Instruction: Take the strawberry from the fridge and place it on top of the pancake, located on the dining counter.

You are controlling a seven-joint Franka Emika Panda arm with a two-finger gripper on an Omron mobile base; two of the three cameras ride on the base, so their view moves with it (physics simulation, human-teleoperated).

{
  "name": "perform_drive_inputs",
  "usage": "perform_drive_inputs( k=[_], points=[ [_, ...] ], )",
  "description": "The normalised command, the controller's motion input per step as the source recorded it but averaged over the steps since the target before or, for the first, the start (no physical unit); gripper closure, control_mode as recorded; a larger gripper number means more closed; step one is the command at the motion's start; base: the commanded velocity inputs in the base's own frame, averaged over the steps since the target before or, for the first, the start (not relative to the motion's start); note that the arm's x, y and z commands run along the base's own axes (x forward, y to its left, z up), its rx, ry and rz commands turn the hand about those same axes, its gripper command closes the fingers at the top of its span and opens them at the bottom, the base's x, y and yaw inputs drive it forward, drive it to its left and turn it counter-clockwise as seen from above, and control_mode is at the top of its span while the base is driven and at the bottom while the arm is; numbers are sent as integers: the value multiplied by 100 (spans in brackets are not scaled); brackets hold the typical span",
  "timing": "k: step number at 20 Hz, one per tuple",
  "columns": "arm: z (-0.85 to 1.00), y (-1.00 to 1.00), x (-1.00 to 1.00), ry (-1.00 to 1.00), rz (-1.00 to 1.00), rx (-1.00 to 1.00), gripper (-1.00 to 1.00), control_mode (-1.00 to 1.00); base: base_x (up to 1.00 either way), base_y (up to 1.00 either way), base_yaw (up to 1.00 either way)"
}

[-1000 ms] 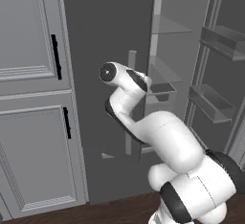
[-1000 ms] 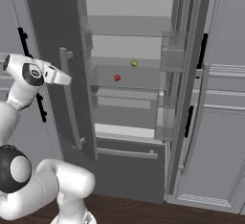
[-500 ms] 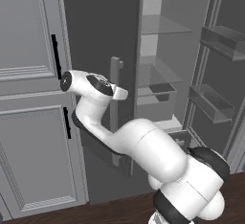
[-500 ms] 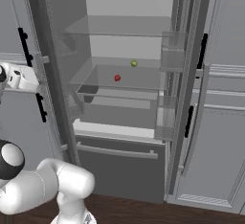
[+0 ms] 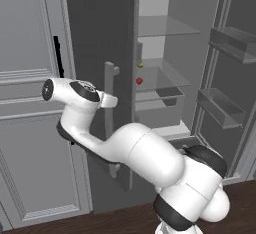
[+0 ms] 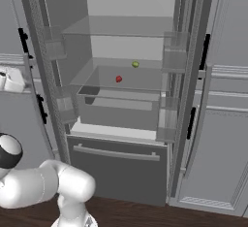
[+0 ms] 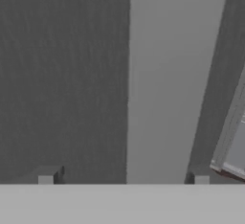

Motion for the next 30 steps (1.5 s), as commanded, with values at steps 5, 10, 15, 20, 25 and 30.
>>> perform_drive_inputs(
  k=[5, 10, 15, 20, 25, 30],
  points=[
    [-7, 16, -91, 0, 28, 2, -100, -100, 0, 0, 0],
    [0, 5, -100, 0, 29, 8, -100, -100, 0, 0, 0],
    [3, -83, -87, 14, 16, 56, -100, -100, 0, 0, 0],
    [26, -100, -69, 4, 15, 73, -100, -100, 0, 0, 0],
    [14, -100, -40, 6, 12, 83, -100, -100, 0, 0, 0],
    [2, -84, 39, 34, 11, 94, -100, -100, 0, 0, 0]
  ],
)
